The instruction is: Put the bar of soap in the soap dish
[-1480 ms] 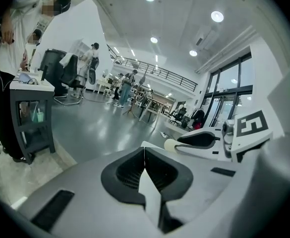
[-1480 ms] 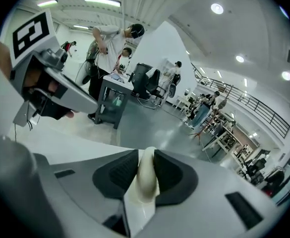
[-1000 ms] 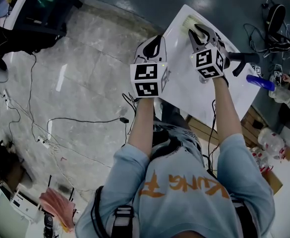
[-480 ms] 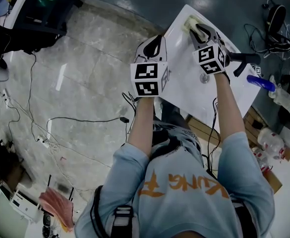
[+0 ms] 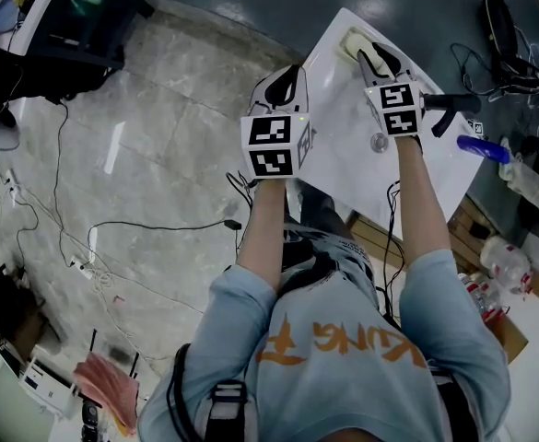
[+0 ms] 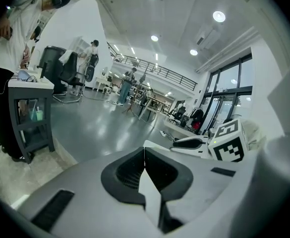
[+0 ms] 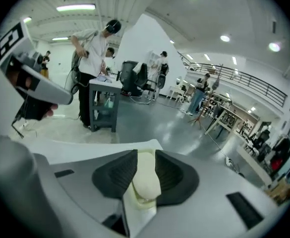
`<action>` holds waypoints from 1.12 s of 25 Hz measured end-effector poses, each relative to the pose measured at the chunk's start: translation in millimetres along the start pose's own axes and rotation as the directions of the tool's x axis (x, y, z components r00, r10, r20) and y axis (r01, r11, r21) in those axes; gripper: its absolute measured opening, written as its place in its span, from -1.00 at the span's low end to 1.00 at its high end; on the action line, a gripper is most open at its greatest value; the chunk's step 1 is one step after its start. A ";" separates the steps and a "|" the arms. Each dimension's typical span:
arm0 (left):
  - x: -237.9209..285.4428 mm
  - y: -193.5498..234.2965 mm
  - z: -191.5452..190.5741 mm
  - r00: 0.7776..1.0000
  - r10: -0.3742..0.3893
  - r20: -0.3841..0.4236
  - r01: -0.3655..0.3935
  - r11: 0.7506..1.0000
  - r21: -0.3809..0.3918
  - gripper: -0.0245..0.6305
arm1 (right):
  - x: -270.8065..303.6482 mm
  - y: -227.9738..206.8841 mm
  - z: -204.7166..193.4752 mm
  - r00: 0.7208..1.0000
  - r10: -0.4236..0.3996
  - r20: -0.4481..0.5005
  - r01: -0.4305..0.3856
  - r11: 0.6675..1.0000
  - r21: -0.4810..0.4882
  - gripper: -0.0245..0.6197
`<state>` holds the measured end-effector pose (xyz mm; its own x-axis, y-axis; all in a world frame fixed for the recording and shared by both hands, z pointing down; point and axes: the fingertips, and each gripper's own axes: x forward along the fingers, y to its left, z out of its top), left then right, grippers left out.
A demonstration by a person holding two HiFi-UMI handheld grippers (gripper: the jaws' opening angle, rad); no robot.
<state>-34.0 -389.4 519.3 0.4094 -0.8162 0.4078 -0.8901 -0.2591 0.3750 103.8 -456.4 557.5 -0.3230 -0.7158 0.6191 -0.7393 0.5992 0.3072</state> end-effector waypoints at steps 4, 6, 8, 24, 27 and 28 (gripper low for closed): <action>-3.8 -10.3 6.1 1.000 -0.027 0.009 0.027 0.999 0.022 -0.86 | -25.7 -7.6 17.2 0.995 -0.049 0.089 0.035 0.987 0.159 -0.69; -6.1 -18.0 8.3 0.999 -0.042 0.015 0.042 0.998 0.039 -0.86 | -39.5 -9.7 25.3 0.989 -0.069 0.131 0.038 0.973 0.226 -0.74; -9.8 -24.7 9.7 0.998 -0.056 0.018 0.055 0.997 0.059 -0.86 | -54.0 -10.6 32.0 0.981 -0.094 0.167 0.043 0.957 0.286 -0.76; -65.0 -53.5 93.1 0.972 -0.121 0.199 0.080 0.976 0.203 -0.86 | -164.5 3.2 63.8 0.916 -0.170 0.364 -0.036 0.867 0.497 -0.84; -75.5 -63.2 117.7 0.959 -0.151 0.238 0.088 0.962 0.257 -0.86 | -180.9 -7.0 82.0 0.885 -0.210 0.415 -0.029 0.866 0.500 -0.84; -79.6 -69.2 126.6 0.953 -0.168 0.254 0.093 0.955 0.281 -0.86 | -187.4 -12.9 87.6 0.871 -0.234 0.432 -0.021 0.861 0.508 -0.84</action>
<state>-30.5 -371.8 355.6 0.4881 -0.8653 0.1139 -0.8684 -0.4686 0.1620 122.1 -361.5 374.2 -0.3637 -0.9185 0.1554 -0.9301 0.3487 -0.1158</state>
